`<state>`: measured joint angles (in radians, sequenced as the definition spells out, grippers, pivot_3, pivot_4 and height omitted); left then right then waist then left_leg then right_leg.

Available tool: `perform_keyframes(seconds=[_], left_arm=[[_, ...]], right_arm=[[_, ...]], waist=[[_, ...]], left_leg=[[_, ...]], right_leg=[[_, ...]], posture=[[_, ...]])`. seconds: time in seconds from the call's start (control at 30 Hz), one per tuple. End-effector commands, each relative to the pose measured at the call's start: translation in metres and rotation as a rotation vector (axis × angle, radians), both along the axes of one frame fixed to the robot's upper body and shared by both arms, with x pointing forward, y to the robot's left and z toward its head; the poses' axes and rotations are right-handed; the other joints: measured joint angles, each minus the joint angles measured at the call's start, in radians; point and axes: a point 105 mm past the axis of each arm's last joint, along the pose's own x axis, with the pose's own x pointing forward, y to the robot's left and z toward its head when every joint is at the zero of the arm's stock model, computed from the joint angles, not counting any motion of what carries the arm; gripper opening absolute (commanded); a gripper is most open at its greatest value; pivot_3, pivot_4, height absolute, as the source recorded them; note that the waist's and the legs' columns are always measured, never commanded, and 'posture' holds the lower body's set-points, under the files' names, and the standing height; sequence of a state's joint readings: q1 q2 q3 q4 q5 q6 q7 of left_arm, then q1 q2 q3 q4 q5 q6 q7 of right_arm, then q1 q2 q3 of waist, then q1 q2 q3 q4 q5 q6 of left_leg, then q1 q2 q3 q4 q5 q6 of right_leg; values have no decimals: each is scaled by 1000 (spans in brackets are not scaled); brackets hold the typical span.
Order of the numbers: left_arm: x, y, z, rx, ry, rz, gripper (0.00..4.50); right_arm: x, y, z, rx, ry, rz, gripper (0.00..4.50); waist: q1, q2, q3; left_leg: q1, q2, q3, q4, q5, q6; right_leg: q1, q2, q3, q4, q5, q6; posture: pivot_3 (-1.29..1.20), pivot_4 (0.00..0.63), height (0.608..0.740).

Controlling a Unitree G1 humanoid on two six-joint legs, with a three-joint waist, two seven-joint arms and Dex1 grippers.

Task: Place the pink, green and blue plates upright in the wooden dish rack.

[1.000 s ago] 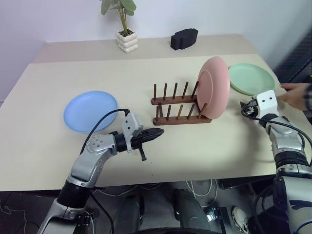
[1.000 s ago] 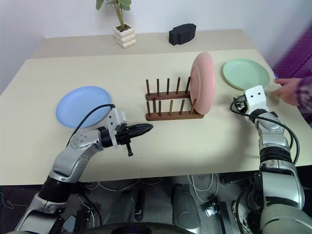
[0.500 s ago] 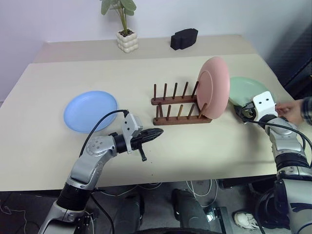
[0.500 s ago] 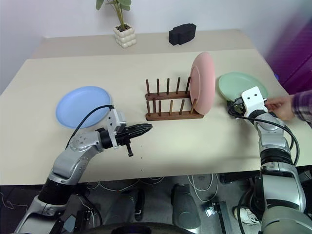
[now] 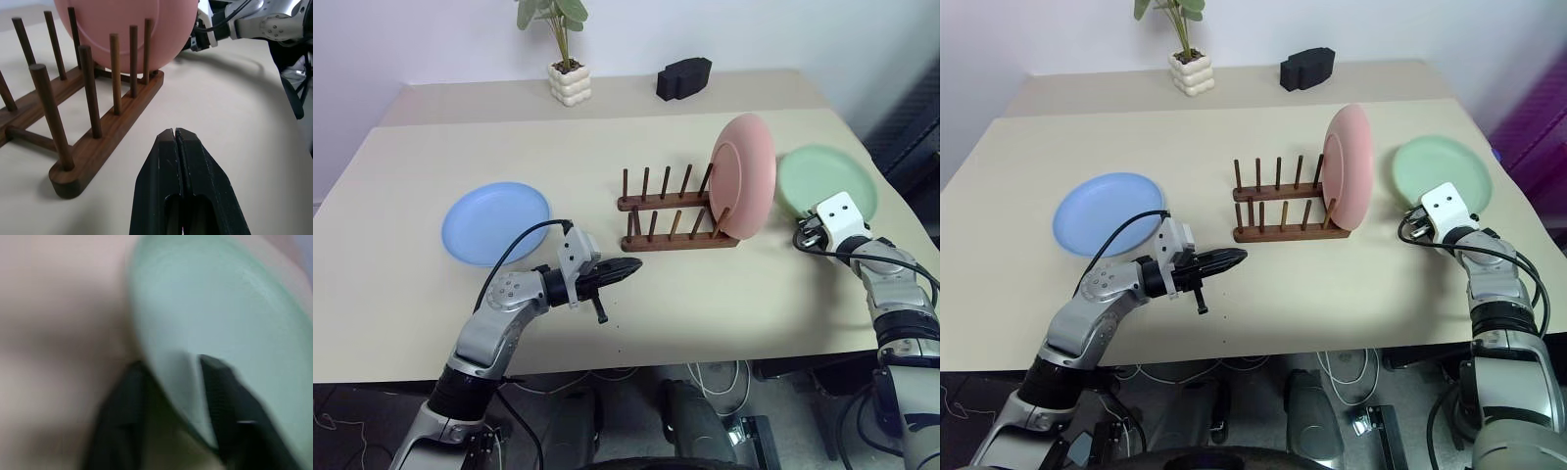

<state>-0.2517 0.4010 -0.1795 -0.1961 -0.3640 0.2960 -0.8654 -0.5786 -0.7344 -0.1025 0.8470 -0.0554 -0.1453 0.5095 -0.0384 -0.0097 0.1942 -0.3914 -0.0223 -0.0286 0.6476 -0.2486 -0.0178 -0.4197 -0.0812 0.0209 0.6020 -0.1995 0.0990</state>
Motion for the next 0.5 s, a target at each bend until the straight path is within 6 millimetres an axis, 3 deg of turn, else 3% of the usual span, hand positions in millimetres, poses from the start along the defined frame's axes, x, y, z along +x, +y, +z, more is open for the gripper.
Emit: perform_keyframes(seconds=[0.03,0.2,0.27,0.4,0.5], left_arm=[[1,-3,11,-16,-49,-15,0],[2,-4,11,-17,-50,-20,0],[2,-4,12,-18,-51,-20,0],[3,-2,13,-20,-53,-19,0],[6,3,15,-35,-55,-1,0]], right_arm=[[-3,-7,9,-14,-19,-10,59],[-2,-14,29,-46,-121,-54,59],[-1,-20,54,-134,-225,-96,59],[-1,-24,128,-239,-484,-151,59],[-6,4,201,-312,-697,-66,59]], waist=[[1,-1,-1],[2,-1,-1],[3,-1,-1],[1,0,0],[-8,0,0]], left_leg=[[0,0,0,0,0,0],[0,0,0,0,0,0],[0,0,0,0,0,0],[0,0,0,0,0,0],[0,0,1,-1,0,0]], right_leg=[[0,0,0,0,0,0],[1,0,0,0,0,0],[1,0,0,0,0,0],[0,0,0,0,0,0],[-1,0,1,0,0,0]], posture=[[0,150,736],[0,150,736],[0,150,736],[0,150,736],[0,150,736]])
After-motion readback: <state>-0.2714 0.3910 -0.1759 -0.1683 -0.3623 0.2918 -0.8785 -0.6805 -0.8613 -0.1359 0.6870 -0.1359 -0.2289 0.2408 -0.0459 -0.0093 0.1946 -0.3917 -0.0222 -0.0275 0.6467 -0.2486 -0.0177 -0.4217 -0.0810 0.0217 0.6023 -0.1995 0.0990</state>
